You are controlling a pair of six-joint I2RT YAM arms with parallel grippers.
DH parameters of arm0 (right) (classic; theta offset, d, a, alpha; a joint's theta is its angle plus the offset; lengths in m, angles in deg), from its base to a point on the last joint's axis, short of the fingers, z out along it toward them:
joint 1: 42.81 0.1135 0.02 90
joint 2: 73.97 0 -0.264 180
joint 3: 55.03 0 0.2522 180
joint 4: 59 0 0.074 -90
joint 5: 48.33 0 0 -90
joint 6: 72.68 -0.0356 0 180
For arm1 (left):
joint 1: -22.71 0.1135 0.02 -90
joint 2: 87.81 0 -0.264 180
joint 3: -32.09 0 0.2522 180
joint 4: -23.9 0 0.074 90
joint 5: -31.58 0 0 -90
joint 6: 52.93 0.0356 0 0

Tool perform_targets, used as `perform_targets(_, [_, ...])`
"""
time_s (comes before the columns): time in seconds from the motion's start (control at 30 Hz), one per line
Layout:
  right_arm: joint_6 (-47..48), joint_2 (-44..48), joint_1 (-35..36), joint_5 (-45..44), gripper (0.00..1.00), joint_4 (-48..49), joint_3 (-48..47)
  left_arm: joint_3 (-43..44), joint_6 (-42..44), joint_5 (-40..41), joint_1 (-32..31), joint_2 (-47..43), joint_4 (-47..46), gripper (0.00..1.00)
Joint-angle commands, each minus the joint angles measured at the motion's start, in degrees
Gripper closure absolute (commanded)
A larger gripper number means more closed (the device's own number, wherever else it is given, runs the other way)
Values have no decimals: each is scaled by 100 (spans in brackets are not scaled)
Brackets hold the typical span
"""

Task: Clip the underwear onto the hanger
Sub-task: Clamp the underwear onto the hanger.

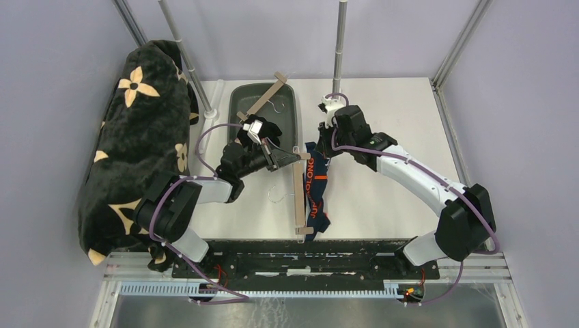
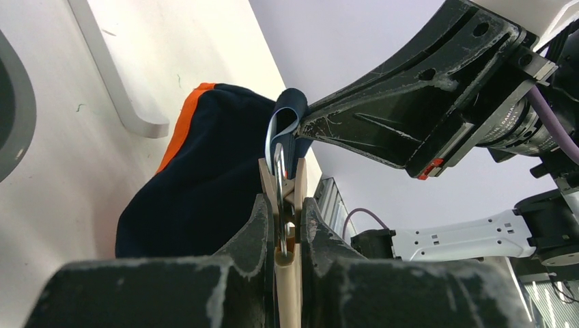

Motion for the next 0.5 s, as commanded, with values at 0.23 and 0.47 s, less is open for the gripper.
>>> perform_targets(0.23, [78, 358, -70, 168, 100, 352, -151, 307, 359, 81, -138, -94, -117, 97])
perform_targets(0.47, [88, 395, -71, 228, 100, 333, -156, 412, 381, 142, -207, 7, -115, 97])
